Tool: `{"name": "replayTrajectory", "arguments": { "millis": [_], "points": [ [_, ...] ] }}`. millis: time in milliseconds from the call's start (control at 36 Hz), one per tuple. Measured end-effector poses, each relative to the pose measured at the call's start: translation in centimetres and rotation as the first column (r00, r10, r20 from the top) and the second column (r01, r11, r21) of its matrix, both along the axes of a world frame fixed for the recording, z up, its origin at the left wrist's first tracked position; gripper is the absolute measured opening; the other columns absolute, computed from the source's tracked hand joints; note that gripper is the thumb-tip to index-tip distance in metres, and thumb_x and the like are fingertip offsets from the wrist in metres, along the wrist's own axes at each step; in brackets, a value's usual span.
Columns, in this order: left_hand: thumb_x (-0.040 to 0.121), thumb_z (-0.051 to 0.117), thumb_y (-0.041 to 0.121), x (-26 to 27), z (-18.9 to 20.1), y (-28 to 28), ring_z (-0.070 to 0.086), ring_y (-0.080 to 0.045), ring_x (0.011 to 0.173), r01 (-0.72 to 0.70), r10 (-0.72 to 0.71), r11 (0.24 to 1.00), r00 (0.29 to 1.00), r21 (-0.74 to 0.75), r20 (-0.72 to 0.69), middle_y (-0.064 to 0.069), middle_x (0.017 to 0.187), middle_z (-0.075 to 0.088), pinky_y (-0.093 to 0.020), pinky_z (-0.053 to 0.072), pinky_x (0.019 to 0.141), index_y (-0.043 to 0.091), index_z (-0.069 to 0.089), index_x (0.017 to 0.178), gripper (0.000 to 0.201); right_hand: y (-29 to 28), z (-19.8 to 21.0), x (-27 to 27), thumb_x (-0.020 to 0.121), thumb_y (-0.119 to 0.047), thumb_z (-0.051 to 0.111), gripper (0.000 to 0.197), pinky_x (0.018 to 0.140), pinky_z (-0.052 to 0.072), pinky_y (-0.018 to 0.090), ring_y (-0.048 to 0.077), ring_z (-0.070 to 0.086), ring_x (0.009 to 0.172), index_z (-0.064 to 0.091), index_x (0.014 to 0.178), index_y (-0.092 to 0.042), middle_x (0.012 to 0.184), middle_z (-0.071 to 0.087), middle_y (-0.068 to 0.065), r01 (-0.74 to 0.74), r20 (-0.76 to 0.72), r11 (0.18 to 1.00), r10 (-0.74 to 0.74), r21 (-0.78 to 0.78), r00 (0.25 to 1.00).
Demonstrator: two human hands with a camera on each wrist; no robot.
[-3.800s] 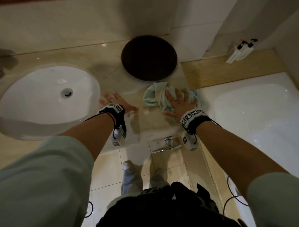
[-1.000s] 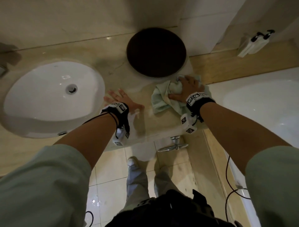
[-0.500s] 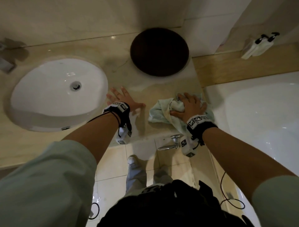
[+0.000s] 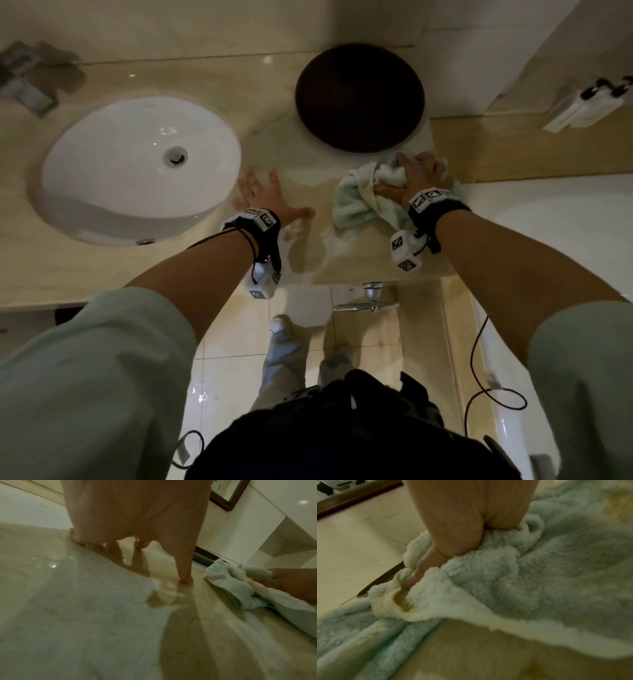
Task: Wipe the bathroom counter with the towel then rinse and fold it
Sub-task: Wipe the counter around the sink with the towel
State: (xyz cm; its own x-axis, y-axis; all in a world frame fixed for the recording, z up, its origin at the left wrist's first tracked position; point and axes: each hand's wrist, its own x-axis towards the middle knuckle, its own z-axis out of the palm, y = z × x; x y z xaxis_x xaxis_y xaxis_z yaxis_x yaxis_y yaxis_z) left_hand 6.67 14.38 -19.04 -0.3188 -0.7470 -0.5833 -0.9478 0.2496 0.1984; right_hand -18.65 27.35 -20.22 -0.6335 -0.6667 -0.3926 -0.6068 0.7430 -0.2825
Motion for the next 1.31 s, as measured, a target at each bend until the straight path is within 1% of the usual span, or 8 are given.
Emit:
{"name": "replayTrajectory", "arguments": {
  "millis": [167,306,500,611,722,889,1055,1305],
  "points": [
    [0.069,0.048,0.084,1.0,-0.4,1.7,-0.025,-0.038,0.141,0.043,-0.042,0.997,0.999,-0.069,0.016,-0.004,0.153,-0.032,-0.067,-0.007,0.107,0.036,-0.014,0.149,0.112,-0.9,0.1,-0.7,0.058,-0.081,0.064,0.096,0.110,0.016,0.063,0.043,0.015,0.139,0.029,0.140,-0.046,0.148,0.020,0.011,-0.026,-0.009,0.999,0.026,0.042,1.000],
    [0.069,0.051,0.082,3.4,-0.3,2.9,-0.025,-0.037,0.141,0.031,-0.030,0.998,0.999,-0.061,0.016,0.000,0.154,-0.031,-0.066,-0.006,0.109,0.037,-0.016,0.148,0.113,-0.4,0.5,-0.4,0.059,-0.081,0.062,0.094,0.109,0.017,0.063,0.043,0.009,0.141,0.030,0.139,-0.044,0.148,0.019,0.013,-0.041,-0.013,0.998,0.042,0.051,0.999],
    [0.072,0.060,0.073,5.7,1.3,4.0,-0.022,-0.047,0.139,0.037,-0.032,0.997,0.997,-0.067,0.067,-0.010,0.152,-0.033,-0.068,0.004,0.108,0.036,-0.013,0.149,0.112,2.8,0.8,1.4,0.065,-0.073,0.066,0.084,0.109,0.022,0.050,0.035,0.025,0.134,0.037,0.137,-0.042,0.142,0.028,0.011,-0.041,-0.017,0.999,0.040,-0.018,0.999],
    [0.072,0.054,0.077,7.1,0.6,3.2,-0.022,-0.045,0.140,0.144,-0.134,0.988,0.981,-0.060,0.141,-0.018,0.152,-0.029,-0.064,-0.002,0.112,0.032,-0.011,0.151,0.112,5.0,0.8,2.6,0.063,-0.078,0.062,0.084,0.107,0.022,0.052,0.032,0.030,0.129,0.037,0.136,-0.045,0.138,0.032,0.009,-0.035,-0.050,0.999,0.034,-0.021,0.998],
    [0.075,0.053,0.074,7.4,0.6,3.3,-0.019,-0.042,0.141,0.216,-0.208,0.976,0.959,-0.020,0.191,-0.025,0.153,-0.023,-0.059,-0.007,0.113,0.029,-0.015,0.150,0.111,7.3,0.7,4.3,0.062,-0.082,0.059,0.086,0.106,0.022,0.053,0.032,0.030,0.128,0.036,0.137,-0.045,0.137,0.033,0.008,0.020,-0.047,1.000,-0.020,-0.017,0.999],
    [0.068,0.053,0.081,7.8,0.3,2.7,-0.015,-0.048,0.141,0.239,-0.238,0.971,0.947,0.022,0.216,-0.021,0.154,-0.023,-0.063,-0.005,0.112,0.036,-0.017,0.148,0.115,9.8,0.7,8.0,0.063,-0.080,0.060,0.085,0.105,0.024,0.056,0.034,0.031,0.127,0.036,0.136,-0.044,0.135,0.034,0.009,0.157,-0.039,0.987,-0.158,-0.032,0.987],
    [0.061,0.053,0.086,7.9,-0.6,2.1,-0.020,-0.052,0.138,0.235,-0.244,0.969,0.951,0.069,0.190,-0.022,0.151,-0.030,-0.071,-0.007,0.105,0.036,-0.022,0.146,0.124,10.7,0.1,12.8,0.065,-0.076,0.062,0.084,0.106,0.025,0.057,0.035,0.029,0.128,0.035,0.137,-0.042,0.134,0.032,0.010,0.279,-0.026,0.960,-0.279,-0.014,0.960],
    [0.074,0.044,0.081,8.4,0.0,2.9,-0.024,-0.056,0.133,0.230,-0.245,0.967,0.957,0.112,0.156,-0.016,0.146,-0.042,-0.069,0.000,0.109,0.036,-0.031,0.142,0.111,10.0,0.3,13.4,0.062,-0.080,0.061,0.089,0.104,0.027,0.056,0.036,0.034,0.123,0.033,0.138,-0.042,0.134,0.032,0.012,0.344,-0.060,0.938,-0.342,0.027,0.938]
  ]
}}
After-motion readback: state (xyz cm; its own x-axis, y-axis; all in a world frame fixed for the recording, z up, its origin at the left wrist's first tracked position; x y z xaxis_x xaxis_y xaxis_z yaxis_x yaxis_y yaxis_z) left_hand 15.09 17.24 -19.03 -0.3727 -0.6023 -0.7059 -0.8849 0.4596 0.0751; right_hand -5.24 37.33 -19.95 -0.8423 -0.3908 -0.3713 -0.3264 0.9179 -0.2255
